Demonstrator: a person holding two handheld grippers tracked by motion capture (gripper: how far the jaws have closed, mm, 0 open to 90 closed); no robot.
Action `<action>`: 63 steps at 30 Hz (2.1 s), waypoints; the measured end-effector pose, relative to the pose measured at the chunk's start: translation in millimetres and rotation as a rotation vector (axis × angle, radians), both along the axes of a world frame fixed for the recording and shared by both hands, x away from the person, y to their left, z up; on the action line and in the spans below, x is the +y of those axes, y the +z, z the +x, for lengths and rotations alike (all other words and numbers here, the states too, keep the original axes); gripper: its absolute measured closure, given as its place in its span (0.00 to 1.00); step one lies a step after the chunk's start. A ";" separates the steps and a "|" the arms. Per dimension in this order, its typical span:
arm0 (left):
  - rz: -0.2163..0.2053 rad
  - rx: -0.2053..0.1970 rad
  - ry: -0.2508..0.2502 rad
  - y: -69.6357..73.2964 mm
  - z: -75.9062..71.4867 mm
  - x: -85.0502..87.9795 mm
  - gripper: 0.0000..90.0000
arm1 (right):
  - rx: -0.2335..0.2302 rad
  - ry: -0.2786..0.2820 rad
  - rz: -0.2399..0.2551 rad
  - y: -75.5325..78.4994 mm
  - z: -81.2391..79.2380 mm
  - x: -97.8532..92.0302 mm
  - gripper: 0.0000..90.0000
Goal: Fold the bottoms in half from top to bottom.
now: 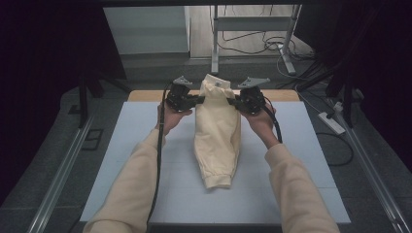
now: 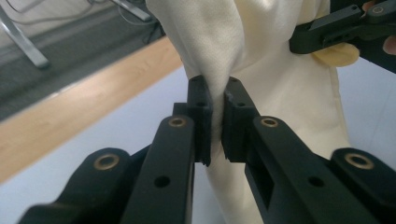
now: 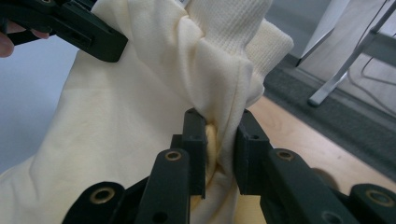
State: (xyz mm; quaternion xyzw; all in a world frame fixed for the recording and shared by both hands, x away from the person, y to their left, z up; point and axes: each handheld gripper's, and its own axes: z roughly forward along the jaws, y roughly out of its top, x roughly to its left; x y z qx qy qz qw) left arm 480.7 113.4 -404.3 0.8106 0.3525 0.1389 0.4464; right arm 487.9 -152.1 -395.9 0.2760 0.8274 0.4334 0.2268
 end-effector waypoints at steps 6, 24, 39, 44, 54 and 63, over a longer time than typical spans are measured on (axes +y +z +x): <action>-0.015 0.037 0.001 -14.4 -0.1 1.2 0.92 | 0.030 0.006 -0.017 -7.8 1.3 0.9 0.85; -0.017 -0.013 0.007 3.5 9.3 1.4 0.92 | -0.019 -0.001 -0.019 11.5 18.0 1.5 0.85; -0.015 0.038 -0.014 -36.0 2.8 0.1 0.92 | 0.048 0.029 -0.028 -30.6 20.2 -2.2 0.85; -0.017 0.042 -0.023 -41.4 -2.0 -0.9 0.92 | 0.058 0.033 -0.021 -36.0 16.6 -4.9 0.85; -0.014 0.054 -0.033 -49.5 -10.3 -2.1 0.92 | 0.089 0.040 -0.003 -45.0 6.0 -8.8 0.85; -0.010 0.059 -0.051 -53.5 -18.6 -2.5 0.92 | 0.105 0.058 0.010 -49.5 0.1 -12.2 0.85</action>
